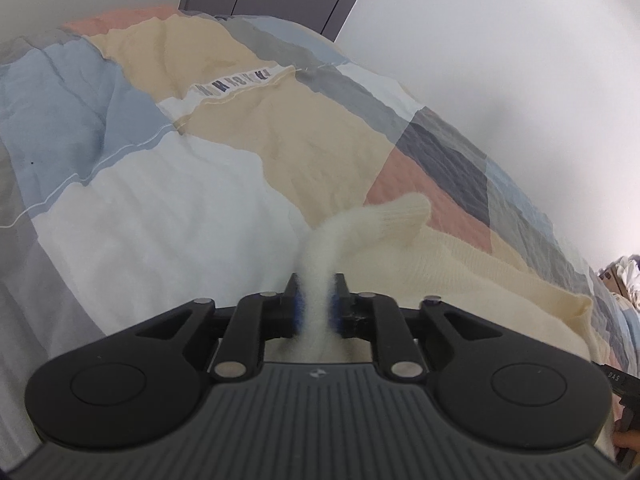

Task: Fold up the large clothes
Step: 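Open both grippers, release the blanket edges and move over the blanket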

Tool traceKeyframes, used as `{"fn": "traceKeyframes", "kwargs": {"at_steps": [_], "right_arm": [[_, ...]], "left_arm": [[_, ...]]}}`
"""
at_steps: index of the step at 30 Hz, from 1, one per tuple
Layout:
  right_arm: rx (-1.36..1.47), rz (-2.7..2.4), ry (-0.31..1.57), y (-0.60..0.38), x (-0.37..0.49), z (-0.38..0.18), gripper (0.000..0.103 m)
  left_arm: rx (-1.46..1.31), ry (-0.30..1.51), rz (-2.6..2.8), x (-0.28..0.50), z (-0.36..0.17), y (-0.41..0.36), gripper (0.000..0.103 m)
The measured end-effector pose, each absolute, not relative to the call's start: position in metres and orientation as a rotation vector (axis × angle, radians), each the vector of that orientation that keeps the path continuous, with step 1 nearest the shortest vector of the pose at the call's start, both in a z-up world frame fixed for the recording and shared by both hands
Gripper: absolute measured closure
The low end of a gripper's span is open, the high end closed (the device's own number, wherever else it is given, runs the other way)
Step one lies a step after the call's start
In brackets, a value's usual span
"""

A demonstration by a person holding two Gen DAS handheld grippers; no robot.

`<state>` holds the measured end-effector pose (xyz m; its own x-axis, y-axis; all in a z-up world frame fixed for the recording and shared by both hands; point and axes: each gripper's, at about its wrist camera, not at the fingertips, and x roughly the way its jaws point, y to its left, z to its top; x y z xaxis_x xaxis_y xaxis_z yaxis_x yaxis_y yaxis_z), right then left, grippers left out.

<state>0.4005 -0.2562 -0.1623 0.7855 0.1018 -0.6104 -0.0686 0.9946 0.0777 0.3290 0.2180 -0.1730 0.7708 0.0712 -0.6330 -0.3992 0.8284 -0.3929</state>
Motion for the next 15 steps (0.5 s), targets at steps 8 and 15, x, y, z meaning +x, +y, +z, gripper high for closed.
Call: {"fn": "traceKeyframes", "kwargs": {"at_steps": [8, 15], "right_arm": [[0.158, 0.143, 0.617, -0.269, 0.367, -0.137, 0.054], [0.163, 0.213, 0.566, -0.263, 0.321, -0.106, 0.046]], "left_arm": [[-0.481, 0.612, 0.306, 0.296, -0.141, 0.201, 0.041], [-0.377, 0.537, 0.221, 0.256, -0.105, 0.159, 0.04]]}}
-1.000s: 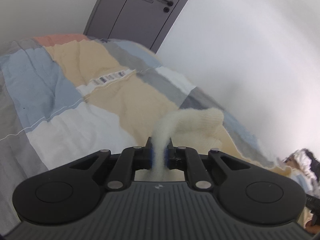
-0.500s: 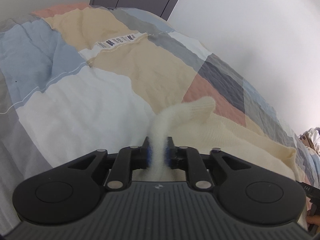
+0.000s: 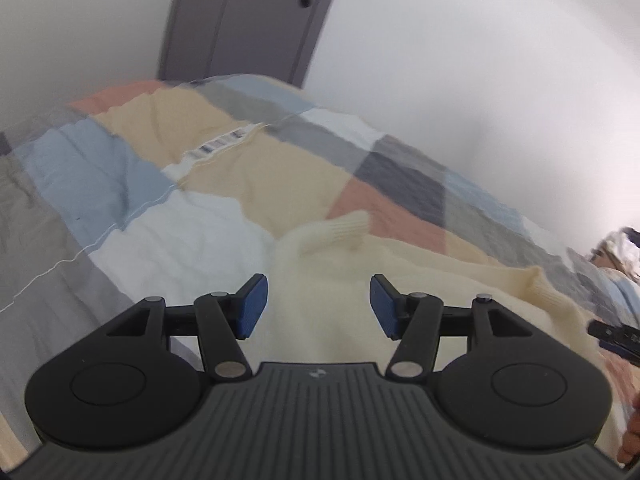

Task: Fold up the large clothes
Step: 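Open both grippers, release the blanket edges and move over the blanket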

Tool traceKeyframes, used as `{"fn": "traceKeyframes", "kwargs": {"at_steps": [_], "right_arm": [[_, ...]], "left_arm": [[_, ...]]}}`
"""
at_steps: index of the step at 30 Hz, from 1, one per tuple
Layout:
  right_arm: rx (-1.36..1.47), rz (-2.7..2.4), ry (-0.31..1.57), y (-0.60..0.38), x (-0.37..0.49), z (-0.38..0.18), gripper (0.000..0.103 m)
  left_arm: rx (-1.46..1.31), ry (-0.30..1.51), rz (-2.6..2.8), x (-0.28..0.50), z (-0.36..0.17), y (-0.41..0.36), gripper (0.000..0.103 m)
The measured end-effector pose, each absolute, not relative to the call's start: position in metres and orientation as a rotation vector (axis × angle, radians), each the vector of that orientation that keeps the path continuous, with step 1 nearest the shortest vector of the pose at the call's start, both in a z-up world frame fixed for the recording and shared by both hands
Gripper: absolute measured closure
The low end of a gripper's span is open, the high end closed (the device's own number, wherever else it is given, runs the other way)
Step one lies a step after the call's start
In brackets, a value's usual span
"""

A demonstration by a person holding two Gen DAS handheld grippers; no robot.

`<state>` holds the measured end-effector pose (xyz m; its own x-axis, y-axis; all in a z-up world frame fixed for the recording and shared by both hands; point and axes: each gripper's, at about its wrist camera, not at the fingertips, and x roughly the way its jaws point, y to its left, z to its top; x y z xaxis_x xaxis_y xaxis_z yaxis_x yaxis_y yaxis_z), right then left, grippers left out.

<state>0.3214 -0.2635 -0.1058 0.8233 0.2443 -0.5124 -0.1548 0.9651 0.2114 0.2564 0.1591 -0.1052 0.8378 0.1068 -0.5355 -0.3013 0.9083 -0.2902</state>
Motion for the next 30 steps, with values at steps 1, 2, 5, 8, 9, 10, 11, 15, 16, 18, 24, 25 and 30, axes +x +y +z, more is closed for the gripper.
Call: {"fn": "traceKeyframes", "kwargs": {"at_steps": [1, 2, 5, 8, 9, 10, 11, 15, 16, 18, 24, 25, 30], "right_arm": [[0.147, 0.234, 0.556, -0.259, 0.315, -0.101, 0.046], [0.128, 0.253, 0.544, -0.254, 0.307, -0.096, 0.046], [0.098, 0.311, 0.511, -0.242, 0.285, -0.084, 0.046], [0.111, 0.378, 0.516, -0.232, 0.266, -0.08, 0.046], [0.112, 0.394, 0.527, -0.229, 0.26, -0.08, 0.046], [0.106, 0.409, 0.537, -0.226, 0.254, -0.081, 0.047], [0.094, 0.42, 0.546, -0.224, 0.249, -0.083, 0.047], [0.074, 0.429, 0.596, -0.221, 0.236, -0.092, 0.047], [0.077, 0.43, 0.607, -0.221, 0.236, -0.095, 0.047], [0.081, 0.436, 0.623, -0.218, 0.24, -0.1, 0.047], [0.027, 0.455, 0.67, -0.2, 0.259, -0.127, 0.047], [0.015, 0.452, 0.675, -0.197, 0.263, -0.132, 0.047], [0.001, 0.446, 0.691, -0.188, 0.275, -0.147, 0.045]], "left_arm": [[-0.372, 0.532, 0.206, 0.251, -0.102, 0.153, 0.04], [-0.368, 0.53, 0.19, 0.246, -0.1, 0.147, 0.04], [-0.325, 0.524, 0.136, 0.233, -0.094, 0.125, 0.04], [-0.281, 0.534, 0.093, 0.224, -0.091, 0.104, 0.04], [-0.264, 0.54, 0.076, 0.221, -0.091, 0.098, 0.04], [-0.24, 0.543, 0.064, 0.218, -0.091, 0.093, 0.04], [-0.217, 0.551, 0.062, 0.216, -0.093, 0.088, 0.04], [-0.191, 0.581, 0.044, 0.212, -0.101, 0.079, 0.04], [-0.192, 0.591, 0.035, 0.213, -0.104, 0.079, 0.04], [-0.175, 0.598, 0.023, 0.22, -0.11, 0.076, 0.04], [-0.158, 0.673, 0.047, 0.254, -0.144, 0.081, 0.04], [-0.155, 0.678, 0.046, 0.258, -0.148, 0.081, 0.04], [-0.162, 0.682, 0.041, 0.265, -0.16, 0.084, 0.04]]}}
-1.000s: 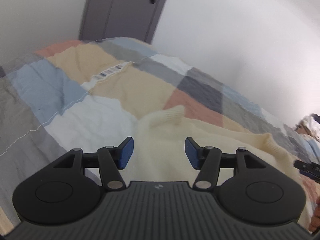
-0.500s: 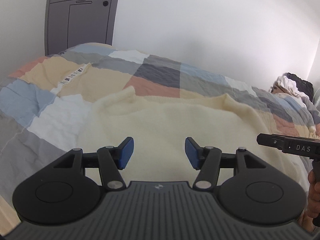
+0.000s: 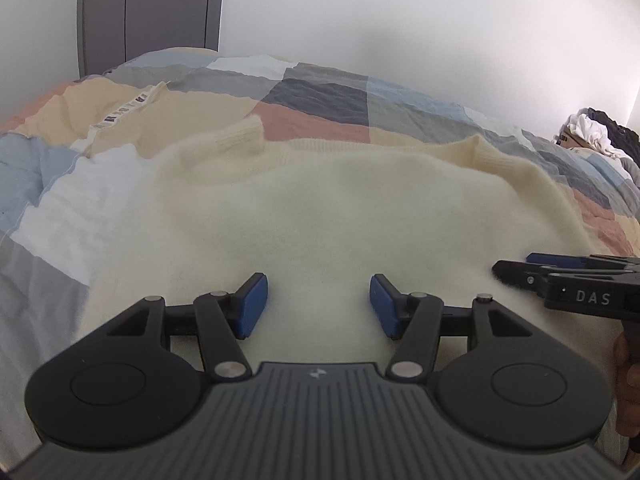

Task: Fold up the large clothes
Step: 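Open both grippers, release the blanket edges and move over the blanket, then grasp the blanket edge with the left gripper while the right gripper grasps beside it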

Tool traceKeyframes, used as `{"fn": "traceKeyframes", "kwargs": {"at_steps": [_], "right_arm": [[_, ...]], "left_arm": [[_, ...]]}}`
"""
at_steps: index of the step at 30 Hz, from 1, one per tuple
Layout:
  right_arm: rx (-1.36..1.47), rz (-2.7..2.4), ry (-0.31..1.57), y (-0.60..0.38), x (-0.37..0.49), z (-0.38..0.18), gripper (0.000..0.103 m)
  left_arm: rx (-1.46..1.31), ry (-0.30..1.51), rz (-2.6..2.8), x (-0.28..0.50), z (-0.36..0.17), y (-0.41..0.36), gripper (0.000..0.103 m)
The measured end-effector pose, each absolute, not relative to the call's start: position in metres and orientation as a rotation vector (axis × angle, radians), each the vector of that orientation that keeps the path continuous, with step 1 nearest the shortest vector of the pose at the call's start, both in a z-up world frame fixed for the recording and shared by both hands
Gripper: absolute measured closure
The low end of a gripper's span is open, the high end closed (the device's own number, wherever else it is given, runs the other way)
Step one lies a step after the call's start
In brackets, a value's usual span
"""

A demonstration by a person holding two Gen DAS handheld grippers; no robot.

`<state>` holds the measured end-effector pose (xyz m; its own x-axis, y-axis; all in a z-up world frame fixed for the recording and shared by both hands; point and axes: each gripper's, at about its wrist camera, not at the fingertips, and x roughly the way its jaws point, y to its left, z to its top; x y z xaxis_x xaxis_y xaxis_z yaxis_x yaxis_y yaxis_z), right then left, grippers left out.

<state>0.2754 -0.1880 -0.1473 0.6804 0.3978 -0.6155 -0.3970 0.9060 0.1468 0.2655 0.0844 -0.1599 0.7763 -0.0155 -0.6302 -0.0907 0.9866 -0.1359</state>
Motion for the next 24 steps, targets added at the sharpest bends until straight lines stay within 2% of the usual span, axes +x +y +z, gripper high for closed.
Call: {"fn": "traceKeyframes", "kwargs": {"at_steps": [8, 16, 21, 24], "right_arm": [[0.004, 0.446, 0.684, -0.191, 0.27, -0.147, 0.045], [0.037, 0.449, 0.706, -0.202, 0.238, -0.124, 0.045], [0.227, 0.465, 0.737, -0.227, 0.208, -0.11, 0.044], [0.404, 0.485, 0.78, -0.243, 0.192, -0.11, 0.044]], "left_arm": [[-0.18, 0.677, 0.069, 0.251, -0.153, 0.079, 0.04], [-0.271, 0.671, 0.066, 0.201, -0.126, 0.068, 0.039], [-0.332, 0.661, 0.057, 0.162, -0.117, 0.056, 0.033], [-0.467, 0.662, 0.043, 0.145, -0.116, 0.059, 0.028]]}}
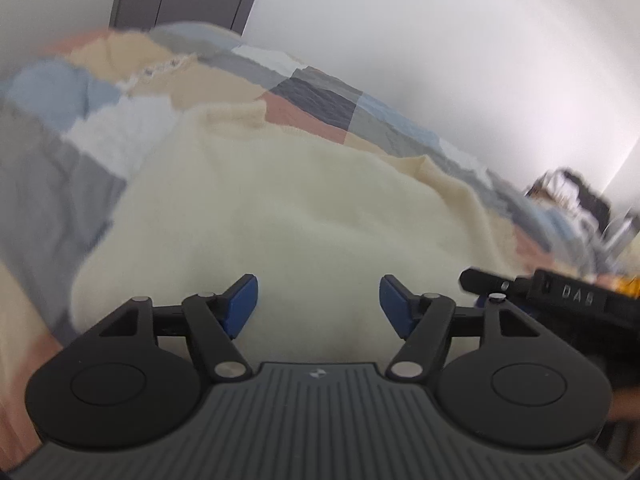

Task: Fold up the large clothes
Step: 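Grasp the blanket edge with the left gripper while the right gripper grasps beside it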

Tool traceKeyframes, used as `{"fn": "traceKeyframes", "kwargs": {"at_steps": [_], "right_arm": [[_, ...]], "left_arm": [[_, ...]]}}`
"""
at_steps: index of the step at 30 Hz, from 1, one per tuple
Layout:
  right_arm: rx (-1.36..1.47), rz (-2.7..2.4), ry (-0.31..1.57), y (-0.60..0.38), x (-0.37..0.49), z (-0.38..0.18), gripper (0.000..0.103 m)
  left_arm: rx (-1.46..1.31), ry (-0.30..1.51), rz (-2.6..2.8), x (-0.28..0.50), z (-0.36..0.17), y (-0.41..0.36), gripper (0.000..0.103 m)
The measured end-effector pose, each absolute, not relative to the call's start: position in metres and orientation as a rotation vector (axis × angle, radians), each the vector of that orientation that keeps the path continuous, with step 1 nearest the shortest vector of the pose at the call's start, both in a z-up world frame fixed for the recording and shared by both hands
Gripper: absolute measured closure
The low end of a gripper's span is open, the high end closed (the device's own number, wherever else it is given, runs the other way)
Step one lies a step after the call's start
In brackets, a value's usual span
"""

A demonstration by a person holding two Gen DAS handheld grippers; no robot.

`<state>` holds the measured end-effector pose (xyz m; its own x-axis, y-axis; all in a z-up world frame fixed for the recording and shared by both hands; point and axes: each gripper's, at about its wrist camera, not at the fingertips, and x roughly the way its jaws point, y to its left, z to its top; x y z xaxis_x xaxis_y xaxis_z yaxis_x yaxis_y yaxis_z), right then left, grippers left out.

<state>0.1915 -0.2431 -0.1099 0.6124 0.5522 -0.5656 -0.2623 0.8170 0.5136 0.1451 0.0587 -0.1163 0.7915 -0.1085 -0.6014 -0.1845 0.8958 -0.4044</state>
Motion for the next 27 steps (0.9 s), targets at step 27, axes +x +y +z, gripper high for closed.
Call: {"fn": "traceKeyframes", "kwargs": {"at_steps": [27], "right_arm": [[1.069, 0.195, 0.892, -0.278, 0.194, -0.187, 0.018]], "left_arm": [[-1.413, 0.684, 0.127, 0.14, -0.219, 0.135, 0.025]]}}
